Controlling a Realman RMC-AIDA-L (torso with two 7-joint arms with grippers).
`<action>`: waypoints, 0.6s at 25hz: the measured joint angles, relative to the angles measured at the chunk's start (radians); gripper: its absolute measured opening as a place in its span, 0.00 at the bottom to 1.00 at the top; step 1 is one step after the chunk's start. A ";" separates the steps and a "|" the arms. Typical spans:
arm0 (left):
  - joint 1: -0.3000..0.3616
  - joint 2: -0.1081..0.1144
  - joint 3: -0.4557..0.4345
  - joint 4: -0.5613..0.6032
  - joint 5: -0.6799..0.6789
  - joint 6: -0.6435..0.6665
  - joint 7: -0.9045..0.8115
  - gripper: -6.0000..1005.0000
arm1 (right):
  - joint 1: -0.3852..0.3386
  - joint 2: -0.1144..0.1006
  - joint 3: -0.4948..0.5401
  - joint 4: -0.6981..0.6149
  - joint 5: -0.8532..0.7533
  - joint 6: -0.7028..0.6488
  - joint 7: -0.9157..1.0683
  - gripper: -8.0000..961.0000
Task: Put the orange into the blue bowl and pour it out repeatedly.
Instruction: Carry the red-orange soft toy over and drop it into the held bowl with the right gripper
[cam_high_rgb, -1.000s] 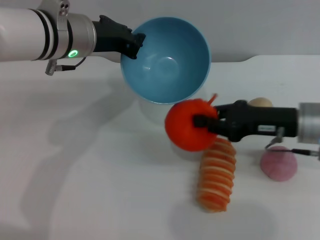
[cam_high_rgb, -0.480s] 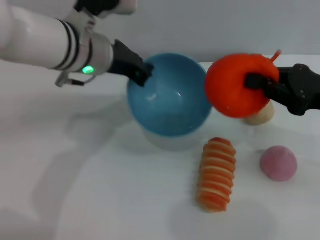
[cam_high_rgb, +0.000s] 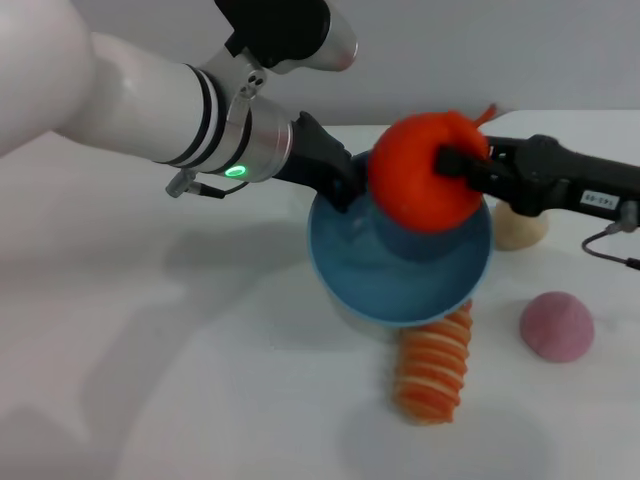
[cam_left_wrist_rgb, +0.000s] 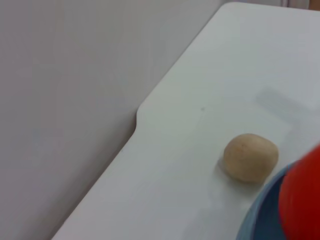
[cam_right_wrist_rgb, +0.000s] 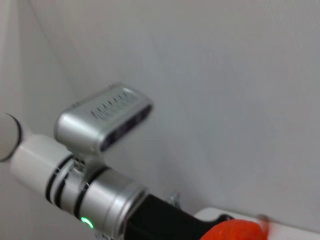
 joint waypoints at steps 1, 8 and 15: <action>0.000 0.000 -0.003 0.000 0.000 -0.001 0.000 0.01 | 0.003 0.001 -0.007 0.005 -0.003 0.011 -0.001 0.03; 0.006 0.003 -0.009 -0.007 0.003 -0.029 0.000 0.01 | 0.006 0.003 -0.009 0.041 0.016 0.085 -0.009 0.30; 0.002 0.005 -0.021 -0.014 0.008 -0.031 0.000 0.01 | -0.007 0.001 0.002 0.037 0.071 0.080 -0.013 0.59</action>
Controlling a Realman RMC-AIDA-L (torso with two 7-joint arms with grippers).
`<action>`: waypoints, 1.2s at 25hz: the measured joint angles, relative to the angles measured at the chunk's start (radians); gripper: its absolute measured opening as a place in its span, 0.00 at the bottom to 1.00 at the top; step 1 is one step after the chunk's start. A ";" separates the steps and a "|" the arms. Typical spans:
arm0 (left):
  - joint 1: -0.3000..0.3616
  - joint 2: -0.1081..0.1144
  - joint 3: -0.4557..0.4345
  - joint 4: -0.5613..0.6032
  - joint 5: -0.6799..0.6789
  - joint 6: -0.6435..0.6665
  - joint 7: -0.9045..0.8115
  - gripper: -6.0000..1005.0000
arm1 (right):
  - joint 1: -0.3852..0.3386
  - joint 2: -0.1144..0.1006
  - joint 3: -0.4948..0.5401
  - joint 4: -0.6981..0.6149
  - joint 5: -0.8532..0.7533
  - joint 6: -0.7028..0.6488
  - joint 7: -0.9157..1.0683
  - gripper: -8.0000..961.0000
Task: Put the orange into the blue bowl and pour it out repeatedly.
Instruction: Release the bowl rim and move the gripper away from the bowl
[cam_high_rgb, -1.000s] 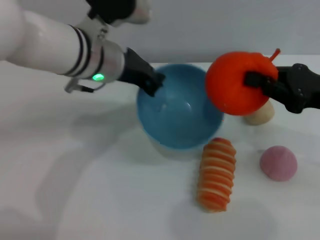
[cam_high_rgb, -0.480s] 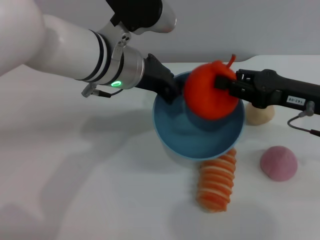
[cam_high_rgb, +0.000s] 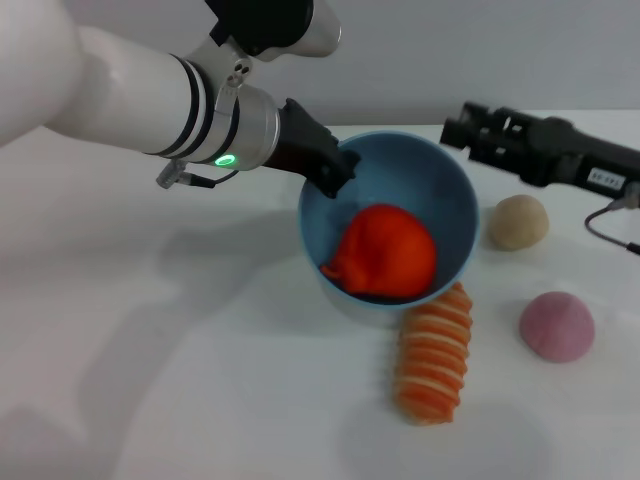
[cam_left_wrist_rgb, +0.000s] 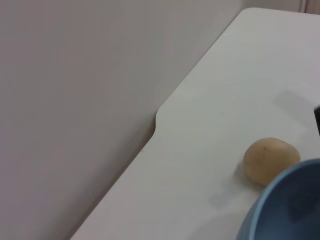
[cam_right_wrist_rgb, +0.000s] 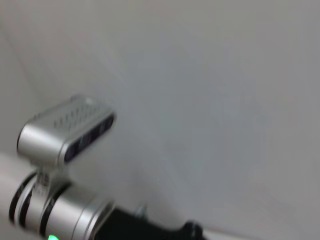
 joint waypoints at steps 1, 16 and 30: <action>-0.004 0.000 -0.005 -0.009 0.012 0.005 -0.005 0.01 | -0.007 0.000 0.007 0.002 0.021 0.002 -0.006 0.63; 0.002 -0.004 -0.018 -0.076 0.090 0.093 -0.108 0.01 | -0.110 -0.001 0.047 0.013 0.158 0.082 -0.090 0.63; 0.005 -0.005 0.026 -0.146 0.093 0.072 -0.174 0.02 | -0.117 -0.002 0.048 0.046 0.159 0.098 -0.091 0.70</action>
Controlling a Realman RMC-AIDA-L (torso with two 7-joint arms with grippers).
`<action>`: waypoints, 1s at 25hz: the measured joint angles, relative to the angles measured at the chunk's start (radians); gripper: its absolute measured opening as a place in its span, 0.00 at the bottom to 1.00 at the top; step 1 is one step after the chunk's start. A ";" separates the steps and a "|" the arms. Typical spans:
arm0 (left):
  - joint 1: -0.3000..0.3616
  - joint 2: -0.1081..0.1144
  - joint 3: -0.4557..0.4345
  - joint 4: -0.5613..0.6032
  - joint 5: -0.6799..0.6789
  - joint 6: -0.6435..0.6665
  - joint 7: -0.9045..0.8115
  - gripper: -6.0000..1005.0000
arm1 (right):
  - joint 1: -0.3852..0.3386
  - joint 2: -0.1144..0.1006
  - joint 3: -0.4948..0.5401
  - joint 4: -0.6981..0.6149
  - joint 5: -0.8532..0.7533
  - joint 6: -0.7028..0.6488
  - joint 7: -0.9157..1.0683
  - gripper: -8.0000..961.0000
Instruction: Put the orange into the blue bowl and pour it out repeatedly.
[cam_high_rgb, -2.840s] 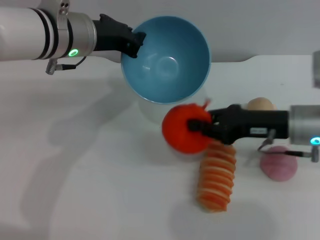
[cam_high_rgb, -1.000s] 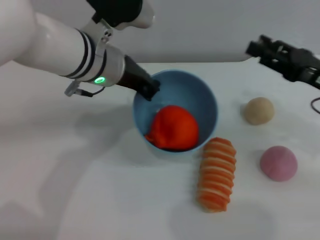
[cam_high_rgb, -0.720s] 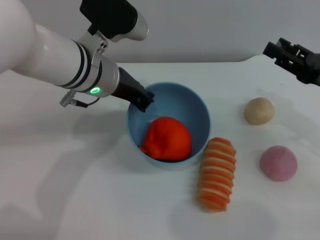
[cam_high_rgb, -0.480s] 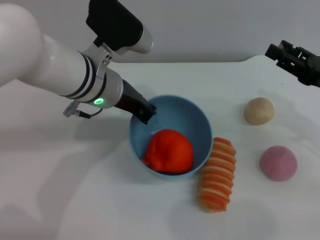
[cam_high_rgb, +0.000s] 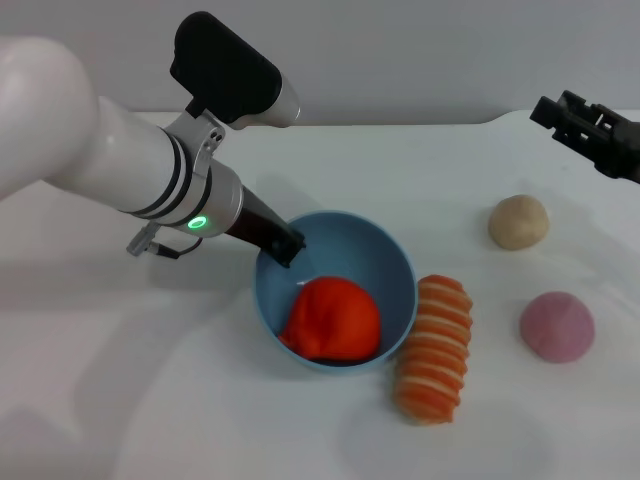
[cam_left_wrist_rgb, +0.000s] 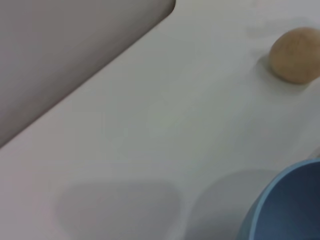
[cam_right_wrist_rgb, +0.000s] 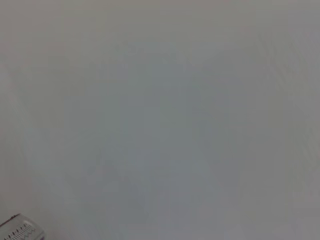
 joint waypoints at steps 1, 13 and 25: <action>0.000 0.000 0.000 0.000 0.000 0.000 0.000 0.02 | 0.000 0.000 0.000 0.003 0.000 0.000 -0.001 0.70; 0.057 0.007 -0.013 0.154 0.004 -0.006 -0.042 0.21 | -0.018 -0.003 0.000 0.006 -0.008 0.015 -0.052 0.77; 0.309 0.006 0.069 0.346 0.018 -0.569 -0.035 0.74 | -0.018 0.008 0.015 0.231 0.276 0.063 -0.755 0.80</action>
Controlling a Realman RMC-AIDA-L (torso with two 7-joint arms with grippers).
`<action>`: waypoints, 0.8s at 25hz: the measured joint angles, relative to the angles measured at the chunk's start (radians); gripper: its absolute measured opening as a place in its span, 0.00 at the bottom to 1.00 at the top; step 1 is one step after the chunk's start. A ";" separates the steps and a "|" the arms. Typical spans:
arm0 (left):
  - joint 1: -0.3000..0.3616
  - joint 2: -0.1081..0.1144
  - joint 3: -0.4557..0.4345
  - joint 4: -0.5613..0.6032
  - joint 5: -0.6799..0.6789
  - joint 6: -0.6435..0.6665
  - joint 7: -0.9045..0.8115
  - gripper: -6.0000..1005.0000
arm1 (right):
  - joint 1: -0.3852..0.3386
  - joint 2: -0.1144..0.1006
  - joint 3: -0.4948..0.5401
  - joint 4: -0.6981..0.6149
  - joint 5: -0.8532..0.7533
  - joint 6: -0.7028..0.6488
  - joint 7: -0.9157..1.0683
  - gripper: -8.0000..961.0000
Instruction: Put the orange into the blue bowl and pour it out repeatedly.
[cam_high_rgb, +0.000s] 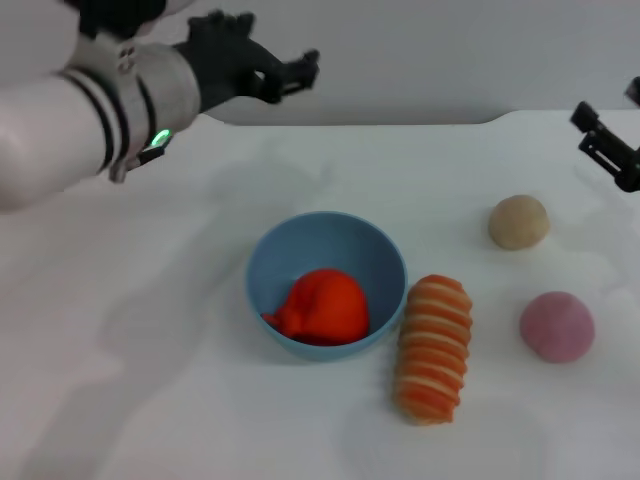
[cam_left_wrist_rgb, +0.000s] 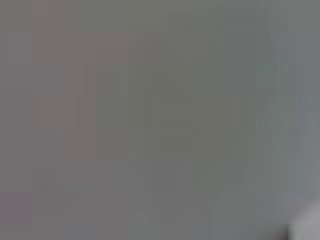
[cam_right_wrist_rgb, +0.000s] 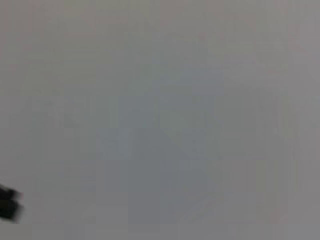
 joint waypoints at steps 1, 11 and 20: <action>0.025 0.001 0.023 -0.006 0.001 -0.069 0.000 0.80 | 0.001 0.000 0.000 0.030 0.043 0.000 -0.062 0.80; 0.171 -0.002 0.368 -0.301 0.004 -0.943 0.012 0.79 | -0.020 0.003 0.001 0.209 0.289 -0.097 -0.288 0.80; 0.122 -0.010 0.572 -0.555 -0.112 -1.343 -0.007 0.79 | -0.012 0.009 0.013 0.356 0.425 -0.123 -0.288 0.80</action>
